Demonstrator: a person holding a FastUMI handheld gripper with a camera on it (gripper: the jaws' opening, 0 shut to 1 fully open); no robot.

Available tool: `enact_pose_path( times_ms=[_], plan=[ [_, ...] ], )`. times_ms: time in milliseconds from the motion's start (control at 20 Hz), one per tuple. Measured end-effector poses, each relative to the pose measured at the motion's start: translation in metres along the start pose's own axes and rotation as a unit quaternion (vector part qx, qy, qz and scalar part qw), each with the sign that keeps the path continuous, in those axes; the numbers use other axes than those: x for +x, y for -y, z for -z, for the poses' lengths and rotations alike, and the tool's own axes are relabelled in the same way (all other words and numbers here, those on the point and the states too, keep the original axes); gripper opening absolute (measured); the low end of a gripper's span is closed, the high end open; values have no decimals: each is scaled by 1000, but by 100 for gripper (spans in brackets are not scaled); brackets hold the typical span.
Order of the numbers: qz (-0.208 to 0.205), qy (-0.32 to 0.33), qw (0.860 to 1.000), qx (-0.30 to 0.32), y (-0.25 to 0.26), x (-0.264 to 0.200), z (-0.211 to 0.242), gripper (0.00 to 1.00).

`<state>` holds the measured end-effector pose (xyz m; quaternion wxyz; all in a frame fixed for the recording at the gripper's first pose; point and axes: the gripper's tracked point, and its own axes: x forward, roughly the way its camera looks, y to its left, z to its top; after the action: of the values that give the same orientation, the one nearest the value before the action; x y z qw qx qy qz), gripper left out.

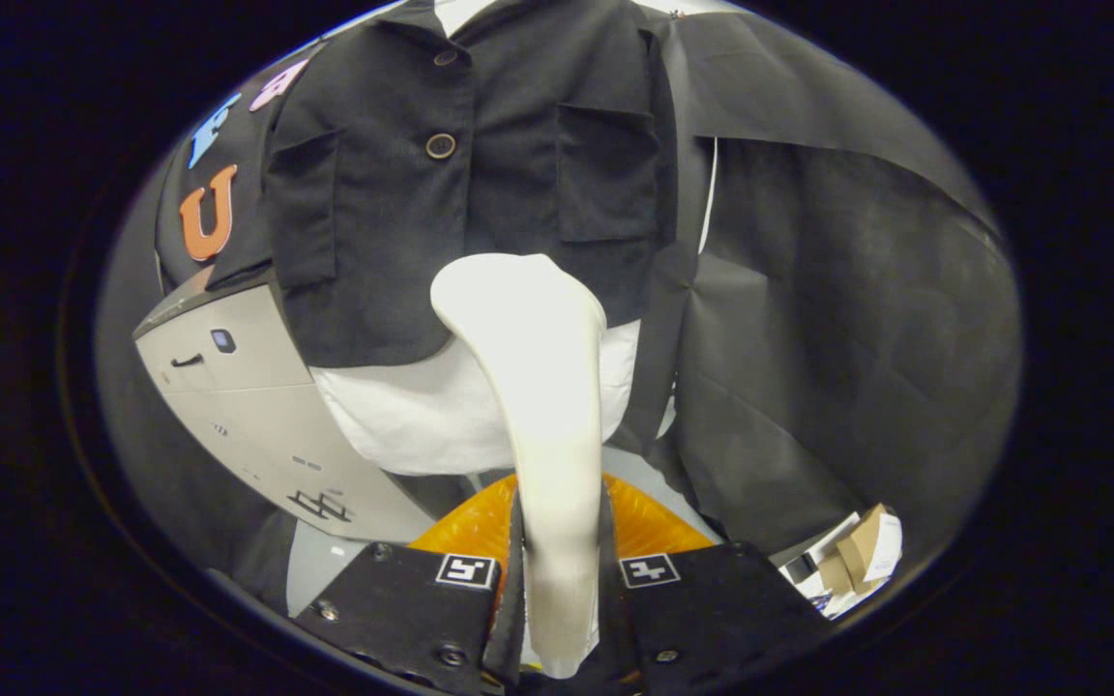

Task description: Iron the clothes twice with a garment steamer, once on the left side and once on the right side.

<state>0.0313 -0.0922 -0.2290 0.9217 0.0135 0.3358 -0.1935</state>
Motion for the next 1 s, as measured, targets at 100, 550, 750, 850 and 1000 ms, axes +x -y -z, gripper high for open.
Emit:
enact_pose_path(
  times_ms=[100, 550, 750, 850, 1000],
  plan=[
    [-2, -1, 1000, 7, -1, -21, 4, 33],
    [-36, 52, 998, 13, 12, -110, -4, 33],
    [-70, 84, 994, 11, 28, -158, -10, 33],
    [-89, 100, 991, 12, 41, -190, -8, 33],
    [-114, 131, 985, 15, 67, -240, -4, 33]
  ],
)
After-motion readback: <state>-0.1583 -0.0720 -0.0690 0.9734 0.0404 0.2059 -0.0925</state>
